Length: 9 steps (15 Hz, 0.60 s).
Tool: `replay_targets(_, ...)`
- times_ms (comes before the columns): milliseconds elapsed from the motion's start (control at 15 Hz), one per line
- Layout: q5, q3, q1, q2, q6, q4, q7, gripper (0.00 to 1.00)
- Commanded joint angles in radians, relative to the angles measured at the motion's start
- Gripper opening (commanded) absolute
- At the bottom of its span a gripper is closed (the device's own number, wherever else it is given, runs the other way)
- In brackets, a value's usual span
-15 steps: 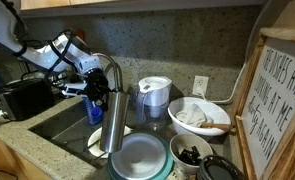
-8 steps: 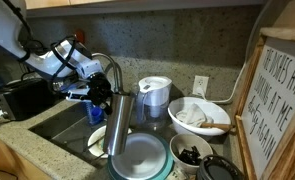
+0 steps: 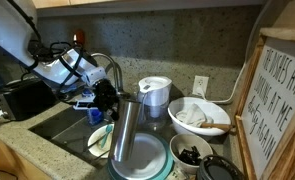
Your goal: Take the object in the sink and put it in the bowl on the counter
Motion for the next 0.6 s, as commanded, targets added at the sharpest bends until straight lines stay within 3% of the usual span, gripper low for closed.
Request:
replay_targets(0,-0.063,-0.006,-0.002,0.012,-0.019,0.002,0.039,0.61)
replay_targets(533,-0.139,-0.002,0.008,0.107,-0.031,0.051,0.102,0.61)
